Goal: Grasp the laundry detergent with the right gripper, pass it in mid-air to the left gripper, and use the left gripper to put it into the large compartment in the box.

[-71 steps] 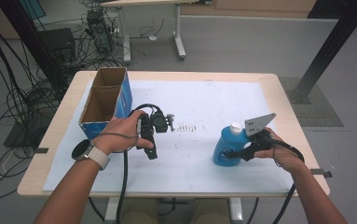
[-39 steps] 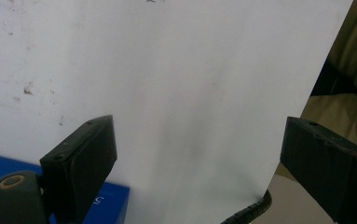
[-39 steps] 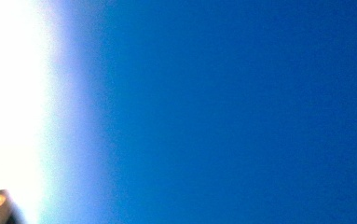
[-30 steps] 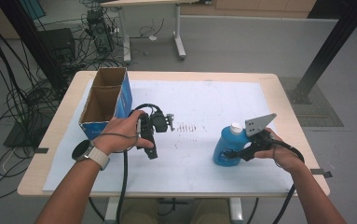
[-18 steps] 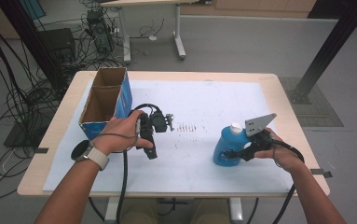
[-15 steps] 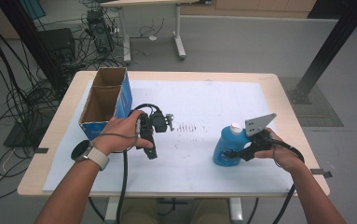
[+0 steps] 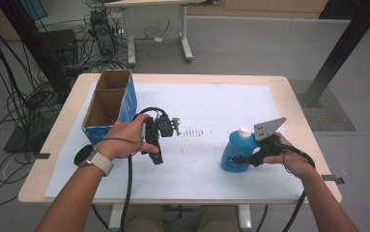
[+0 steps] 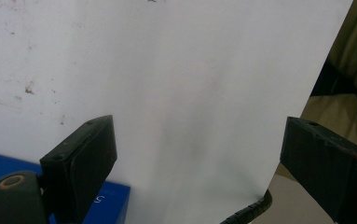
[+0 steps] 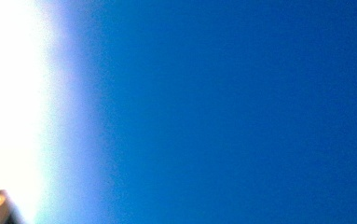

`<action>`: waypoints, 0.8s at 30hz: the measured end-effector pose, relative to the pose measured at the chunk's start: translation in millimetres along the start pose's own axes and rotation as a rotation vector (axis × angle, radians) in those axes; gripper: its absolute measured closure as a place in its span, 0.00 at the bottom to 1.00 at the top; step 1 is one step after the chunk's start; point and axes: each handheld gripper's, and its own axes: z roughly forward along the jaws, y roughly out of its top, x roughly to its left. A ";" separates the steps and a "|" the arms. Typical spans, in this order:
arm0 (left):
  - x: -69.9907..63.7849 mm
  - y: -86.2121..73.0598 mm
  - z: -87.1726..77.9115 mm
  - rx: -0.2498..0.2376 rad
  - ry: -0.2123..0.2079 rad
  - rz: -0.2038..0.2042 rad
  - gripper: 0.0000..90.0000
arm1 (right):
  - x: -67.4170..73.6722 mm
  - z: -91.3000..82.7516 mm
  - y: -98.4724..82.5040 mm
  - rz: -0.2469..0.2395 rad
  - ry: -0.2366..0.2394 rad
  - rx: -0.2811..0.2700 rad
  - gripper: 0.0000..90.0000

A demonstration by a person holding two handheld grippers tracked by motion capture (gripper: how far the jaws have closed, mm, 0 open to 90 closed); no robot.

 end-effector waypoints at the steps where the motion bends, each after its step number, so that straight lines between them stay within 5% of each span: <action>1: 0.0 0.0 0.0 -0.001 0.001 0.000 0.12 | 0.0 0.0 -0.1 0.000 0.000 -0.001 0.47; 24: -0.4 -1.0 -4.8 -0.010 0.007 -0.006 0.12 | 0.9 -0.2 -0.2 -0.005 -0.005 -0.007 0.48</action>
